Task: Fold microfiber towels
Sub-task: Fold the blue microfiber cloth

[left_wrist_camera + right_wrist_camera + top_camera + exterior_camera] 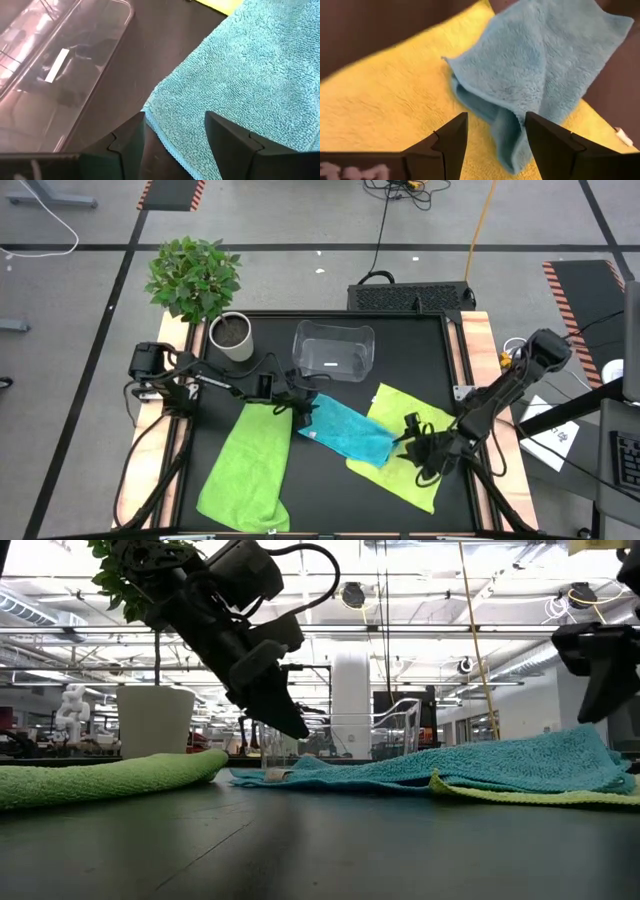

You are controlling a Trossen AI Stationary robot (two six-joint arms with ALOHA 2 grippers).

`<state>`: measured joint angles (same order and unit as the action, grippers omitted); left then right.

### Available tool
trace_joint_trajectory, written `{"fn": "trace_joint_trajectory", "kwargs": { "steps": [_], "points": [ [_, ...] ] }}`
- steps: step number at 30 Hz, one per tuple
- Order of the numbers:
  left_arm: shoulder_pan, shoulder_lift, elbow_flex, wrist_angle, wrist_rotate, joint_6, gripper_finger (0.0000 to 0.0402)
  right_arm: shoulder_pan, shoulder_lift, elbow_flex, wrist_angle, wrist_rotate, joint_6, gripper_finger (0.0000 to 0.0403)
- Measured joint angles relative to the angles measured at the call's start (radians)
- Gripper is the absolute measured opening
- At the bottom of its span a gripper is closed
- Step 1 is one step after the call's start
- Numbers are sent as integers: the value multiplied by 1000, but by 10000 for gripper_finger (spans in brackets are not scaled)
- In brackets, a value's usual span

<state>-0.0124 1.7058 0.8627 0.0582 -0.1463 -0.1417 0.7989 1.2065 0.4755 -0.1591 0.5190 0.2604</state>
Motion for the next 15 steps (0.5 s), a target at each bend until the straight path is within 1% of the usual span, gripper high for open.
{"fn": "trace_joint_trajectory", "kwargs": {
  "steps": [7, 9, 12, 15],
  "points": [
    [0, 0, 0, 19, 0, -14, 207, 15, 121, 0, -26, 64, -11, 189],
    [0, 0, 0, 24, 0, -17, 207, 15, 149, 0, -44, 105, -10, 189],
    [0, 0, 0, 25, 0, -18, 207, 15, 174, 0, -59, 179, -14, 189],
    [0, 0, 0, 26, -1, -24, 207, 14, 178, 0, -51, 211, -39, 189]
  ]
}}
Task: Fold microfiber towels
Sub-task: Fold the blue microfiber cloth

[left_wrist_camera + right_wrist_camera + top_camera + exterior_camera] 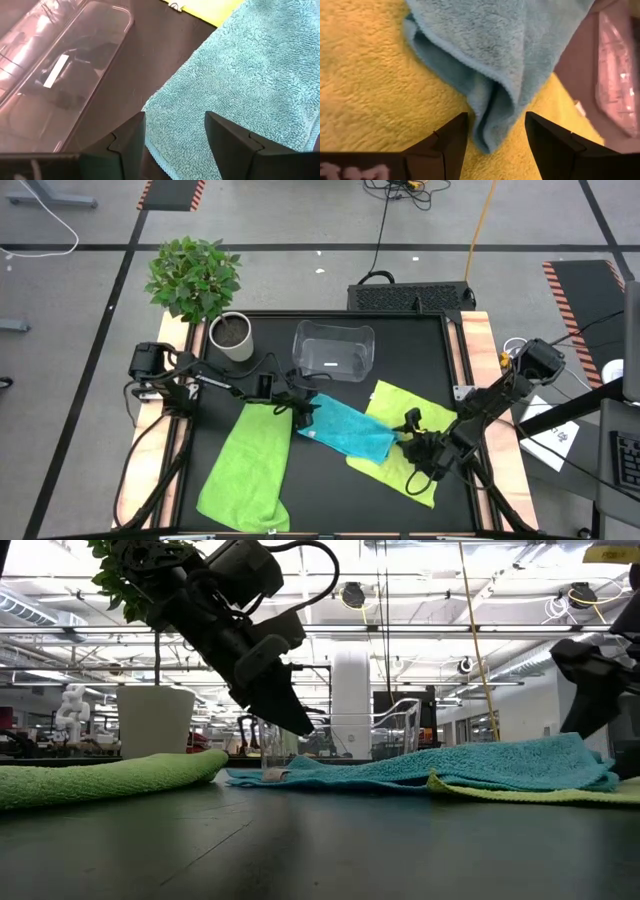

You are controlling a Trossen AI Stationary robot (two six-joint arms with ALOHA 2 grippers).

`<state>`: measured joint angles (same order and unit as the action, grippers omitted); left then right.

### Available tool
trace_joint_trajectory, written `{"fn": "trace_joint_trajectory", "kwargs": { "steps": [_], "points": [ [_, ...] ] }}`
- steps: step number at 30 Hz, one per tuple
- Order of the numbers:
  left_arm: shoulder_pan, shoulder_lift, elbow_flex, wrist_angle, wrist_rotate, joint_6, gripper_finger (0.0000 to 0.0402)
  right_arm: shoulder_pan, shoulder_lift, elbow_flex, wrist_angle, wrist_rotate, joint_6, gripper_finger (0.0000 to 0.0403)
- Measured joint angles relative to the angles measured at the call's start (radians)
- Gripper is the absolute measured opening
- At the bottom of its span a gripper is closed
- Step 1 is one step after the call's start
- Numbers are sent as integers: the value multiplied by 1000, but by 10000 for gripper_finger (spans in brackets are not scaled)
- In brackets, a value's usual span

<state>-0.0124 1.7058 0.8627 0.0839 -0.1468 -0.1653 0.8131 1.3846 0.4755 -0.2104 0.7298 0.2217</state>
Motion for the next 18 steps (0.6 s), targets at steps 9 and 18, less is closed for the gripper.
{"fn": "trace_joint_trajectory", "kwargs": {
  "steps": [9, 18],
  "points": [
    [-6, 49, 1, 34, 80, -30, 207, -1, -6, 24, 20, 4, -82, 189],
    [-16, 139, 0, 60, 98, -22, 207, -4, -5, 32, 19, 4, -112, 163]
  ]
}}
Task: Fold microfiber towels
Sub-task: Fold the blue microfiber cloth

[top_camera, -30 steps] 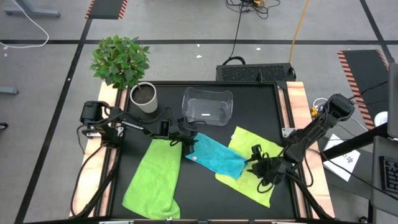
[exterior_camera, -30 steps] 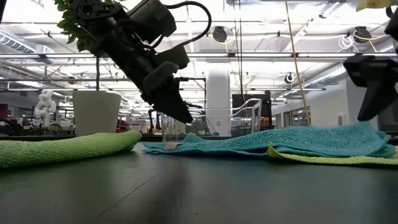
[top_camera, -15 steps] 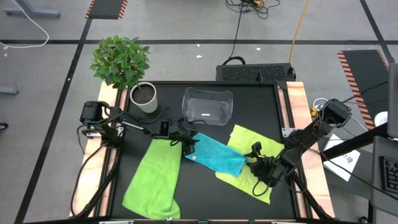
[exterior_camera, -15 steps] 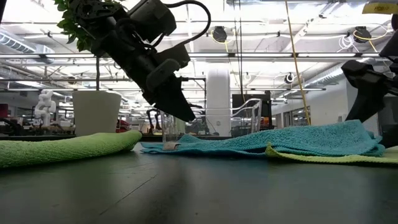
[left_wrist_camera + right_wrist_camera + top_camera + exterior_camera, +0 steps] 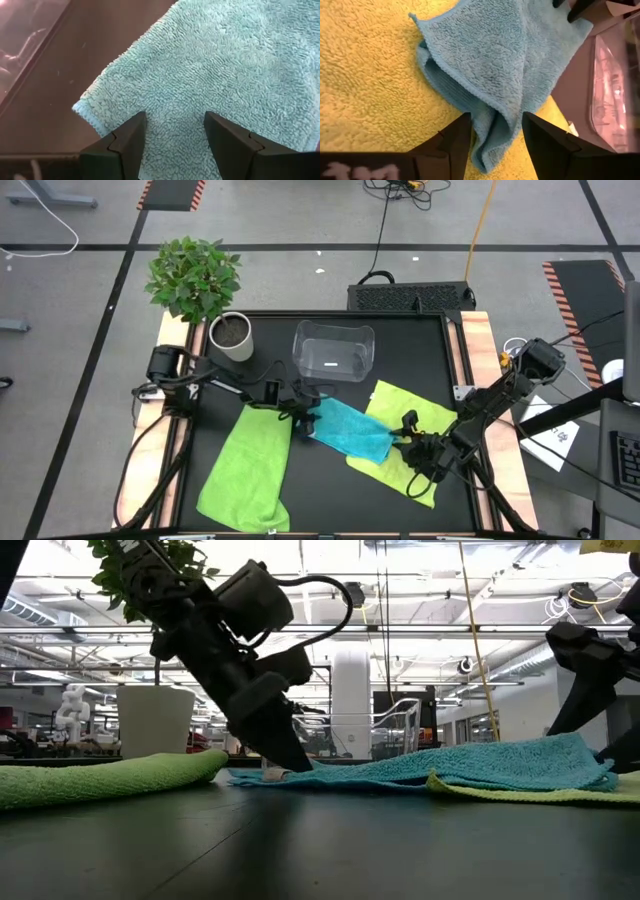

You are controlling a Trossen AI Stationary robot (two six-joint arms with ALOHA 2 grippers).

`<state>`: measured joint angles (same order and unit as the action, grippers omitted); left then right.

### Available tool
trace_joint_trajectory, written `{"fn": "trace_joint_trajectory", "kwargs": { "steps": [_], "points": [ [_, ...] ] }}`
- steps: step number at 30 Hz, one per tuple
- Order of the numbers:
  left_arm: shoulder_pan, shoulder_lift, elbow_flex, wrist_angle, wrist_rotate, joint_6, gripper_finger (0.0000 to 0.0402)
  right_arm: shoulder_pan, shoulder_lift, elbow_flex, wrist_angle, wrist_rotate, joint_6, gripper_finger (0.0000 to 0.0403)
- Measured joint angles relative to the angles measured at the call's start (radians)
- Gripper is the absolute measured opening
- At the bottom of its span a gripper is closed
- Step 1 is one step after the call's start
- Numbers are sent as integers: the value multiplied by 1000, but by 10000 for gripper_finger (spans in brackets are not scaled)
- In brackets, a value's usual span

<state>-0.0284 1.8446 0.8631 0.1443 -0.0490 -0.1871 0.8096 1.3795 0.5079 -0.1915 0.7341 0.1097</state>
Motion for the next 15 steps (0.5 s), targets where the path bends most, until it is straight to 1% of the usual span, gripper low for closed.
{"fn": "trace_joint_trajectory", "kwargs": {
  "steps": [7, 10, 12, 14, 15],
  "points": [
    [1, 0, 0, -8, -3, 2, 207, -25, 0, 0, 22, 2, -36, 115],
    [1, 0, 1, -13, -3, 2, 207, -44, 0, 0, 51, 2, -78, 78],
    [1, 0, 1, -16, -3, 2, 207, -57, -1, 8, 54, 1, -102, 46],
    [1, 0, 1, -17, -3, 2, 207, -72, -15, 22, 40, -16, -110, 14],
    [1, 0, 1, -19, -3, 2, 207, -80, -24, 29, 37, -31, -117, 8]
  ]
}}
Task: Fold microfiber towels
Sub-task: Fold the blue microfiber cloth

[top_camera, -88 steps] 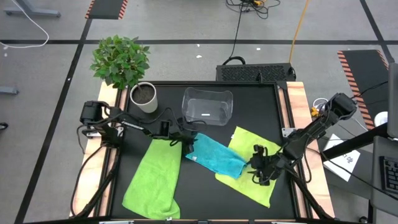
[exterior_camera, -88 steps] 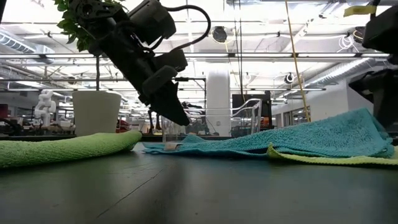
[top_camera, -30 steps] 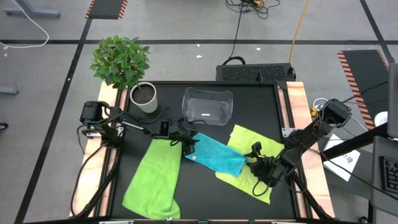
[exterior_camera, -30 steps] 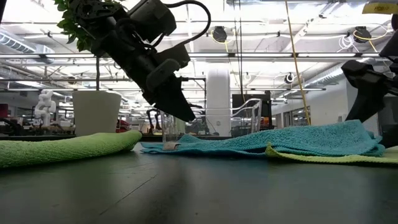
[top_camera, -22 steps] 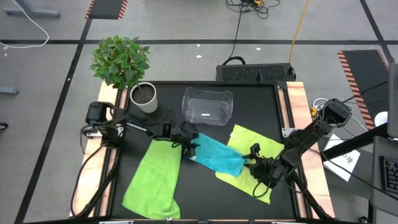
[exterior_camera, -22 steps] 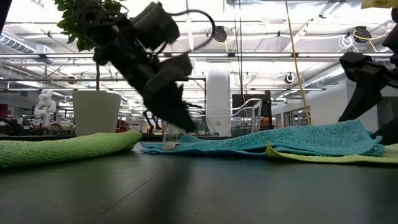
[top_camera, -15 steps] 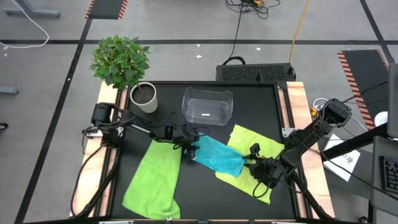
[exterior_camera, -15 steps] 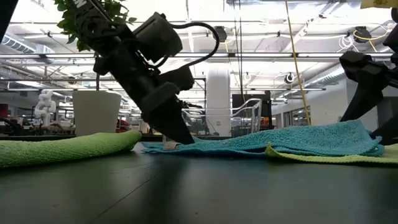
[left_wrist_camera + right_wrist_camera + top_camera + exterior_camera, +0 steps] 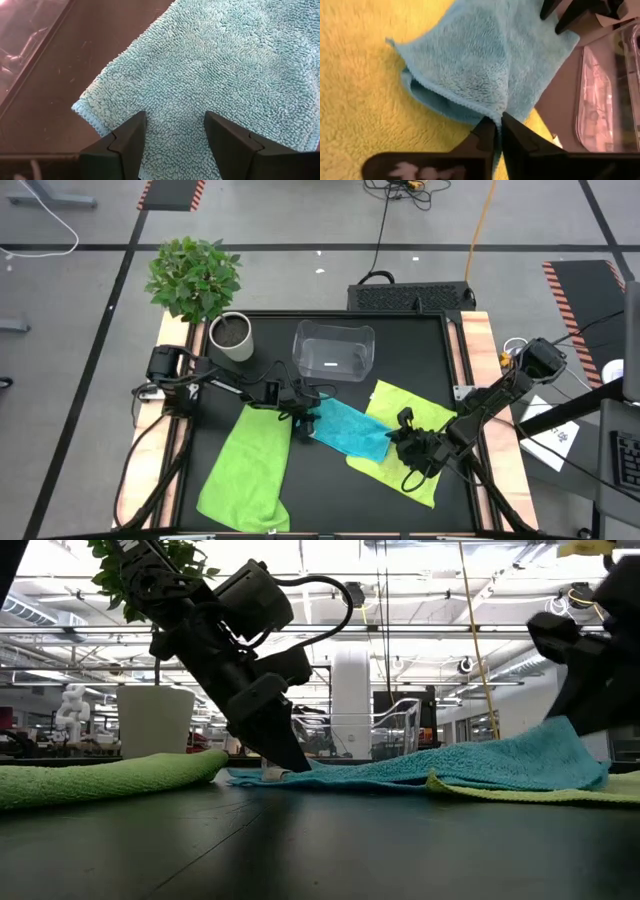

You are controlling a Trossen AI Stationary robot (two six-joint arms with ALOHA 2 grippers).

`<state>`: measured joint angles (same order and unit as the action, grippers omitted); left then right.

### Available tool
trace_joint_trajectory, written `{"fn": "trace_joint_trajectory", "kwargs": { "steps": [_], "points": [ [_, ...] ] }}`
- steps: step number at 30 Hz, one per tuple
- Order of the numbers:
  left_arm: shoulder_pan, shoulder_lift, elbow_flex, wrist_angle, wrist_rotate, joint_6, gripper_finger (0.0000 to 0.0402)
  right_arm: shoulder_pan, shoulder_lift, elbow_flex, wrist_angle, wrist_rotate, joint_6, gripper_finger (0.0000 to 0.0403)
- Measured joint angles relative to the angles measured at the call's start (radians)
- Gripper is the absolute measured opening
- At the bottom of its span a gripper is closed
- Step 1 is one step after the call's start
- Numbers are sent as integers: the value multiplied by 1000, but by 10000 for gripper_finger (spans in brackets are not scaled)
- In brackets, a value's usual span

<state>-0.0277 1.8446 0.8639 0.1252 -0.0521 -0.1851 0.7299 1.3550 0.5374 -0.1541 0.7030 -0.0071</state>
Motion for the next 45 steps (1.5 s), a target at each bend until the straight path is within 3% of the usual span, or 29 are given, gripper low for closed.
{"fn": "trace_joint_trajectory", "kwargs": {
  "steps": [10, 16, 20, 33, 35, 40, 45],
  "points": [
    [0, 0, 1, -20, 0, 7, 207, -47, -156, 81, -78, -41, -56, 3],
    [0, 0, 1, -22, 0, 7, 207, -164, -226, 135, -122, -232, -85, 1],
    [0, 0, 0, -17, 0, 21, 207, -248, -231, 136, -172, -365, -31, 1],
    [-8, -21, 9, 82, -35, 161, 207, -272, -174, 135, -183, -415, 6, 0],
    [-7, -21, 15, 118, -6, 160, 207, -273, -174, 135, -169, -417, 4, 0],
    [-14, -19, 46, 252, 187, 134, 207, -273, -174, 135, -152, -418, -4, 0],
    [-34, -3, 43, 341, 209, 109, 207, -288, -174, 135, -124, -418, -6, 0]
  ]
}}
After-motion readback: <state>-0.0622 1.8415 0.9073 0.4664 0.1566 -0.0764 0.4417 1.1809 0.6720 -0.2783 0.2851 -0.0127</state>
